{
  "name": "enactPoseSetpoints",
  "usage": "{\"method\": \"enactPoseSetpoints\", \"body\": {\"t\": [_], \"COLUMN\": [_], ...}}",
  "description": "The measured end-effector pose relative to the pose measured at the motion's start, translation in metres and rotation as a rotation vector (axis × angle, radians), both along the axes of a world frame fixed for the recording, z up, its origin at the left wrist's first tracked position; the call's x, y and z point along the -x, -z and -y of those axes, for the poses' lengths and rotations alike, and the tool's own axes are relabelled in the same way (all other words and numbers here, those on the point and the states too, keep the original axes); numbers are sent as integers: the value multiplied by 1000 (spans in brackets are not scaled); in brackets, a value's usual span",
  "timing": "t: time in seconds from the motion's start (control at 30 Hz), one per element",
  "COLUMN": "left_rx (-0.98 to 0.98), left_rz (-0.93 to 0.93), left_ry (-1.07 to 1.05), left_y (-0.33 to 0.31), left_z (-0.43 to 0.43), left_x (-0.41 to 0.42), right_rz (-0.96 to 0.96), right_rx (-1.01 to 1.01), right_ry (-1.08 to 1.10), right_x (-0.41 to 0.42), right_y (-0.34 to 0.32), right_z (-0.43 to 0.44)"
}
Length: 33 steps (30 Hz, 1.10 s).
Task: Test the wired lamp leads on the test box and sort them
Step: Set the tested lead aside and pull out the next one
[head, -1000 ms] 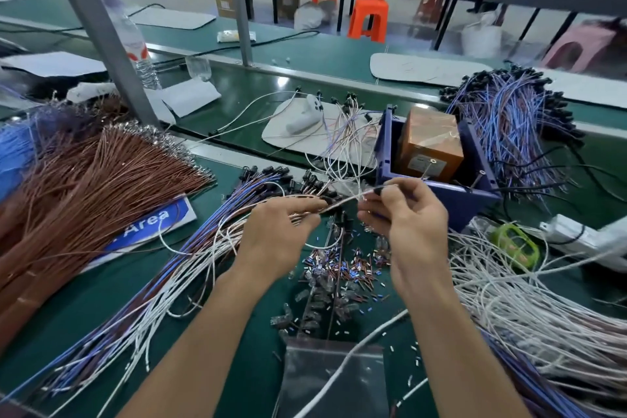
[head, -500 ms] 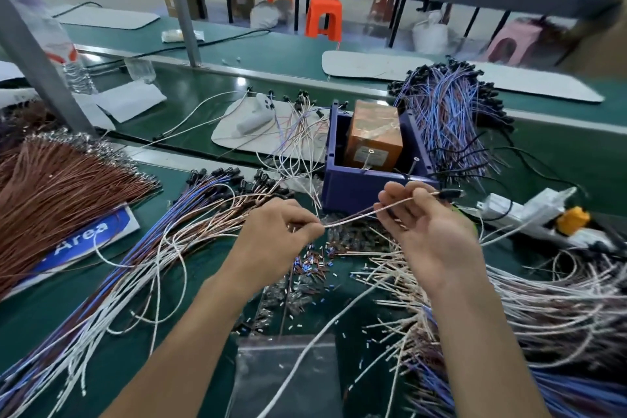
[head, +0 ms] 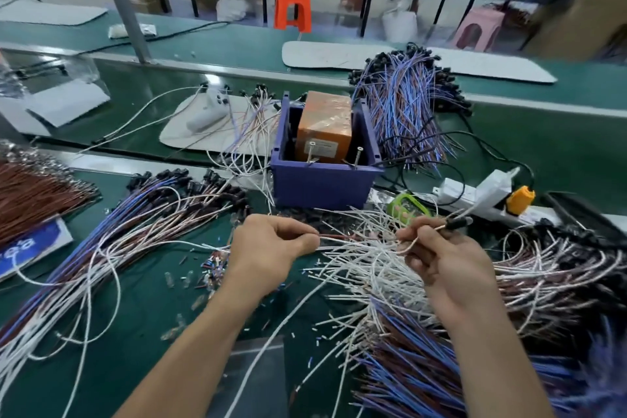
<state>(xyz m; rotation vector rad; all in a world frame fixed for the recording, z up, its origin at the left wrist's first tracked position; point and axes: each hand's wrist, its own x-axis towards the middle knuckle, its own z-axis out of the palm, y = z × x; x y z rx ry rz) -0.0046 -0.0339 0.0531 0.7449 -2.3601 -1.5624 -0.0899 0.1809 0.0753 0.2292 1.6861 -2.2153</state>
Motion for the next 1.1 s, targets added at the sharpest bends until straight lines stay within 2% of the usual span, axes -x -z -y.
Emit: {"method": "enactPoseSetpoints", "body": {"t": [0.07, 0.1, 0.2, 0.23, 0.27, 0.33, 0.4, 0.43, 0.5, 0.57, 0.67, 0.93, 1.1], "left_rx": [-3, 6, 46, 54, 57, 48, 24, 16, 17, 19, -5, -176, -197], "left_rz": [8, 14, 17, 14, 13, 10, -4, -18, -57, -91, -95, -97, -66], "left_ry": [-19, -18, -16, -18, -20, 6, 67, 99, 149, 165, 160, 83, 73], "left_y": [6, 9, 13, 14, 14, 12, 9, 6, 4, 4, 8, 20, 28], "left_z": [-13, -17, -23, -22, -22, -24, -28, -30, -34, -35, -27, -13, -9], "left_x": [4, 4, 4, 4, 5, 6, 8, 9, 11, 11, 5, -4, -8], "right_rz": [16, -21, -214, -279, -376, -630, -820, -841, -801, -733, -703, -564, -558], "right_rx": [-121, -299, -1059, -1220, -1292, -1250, -1055, -988, -939, -959, -967, -771, -798], "right_ry": [16, 3, -53, 4, 83, 175, 24, -112, -352, -431, -417, -343, -291], "right_x": [-2, -2, -4, -6, -8, -16, -26, -29, -30, -27, -21, -22, -26], "right_y": [2, 2, -6, -12, -16, -21, -19, -16, -8, 0, 10, 17, 27], "right_z": [-5, -9, -26, -29, -32, -26, -8, 2, 20, 30, 31, 34, 39]}}
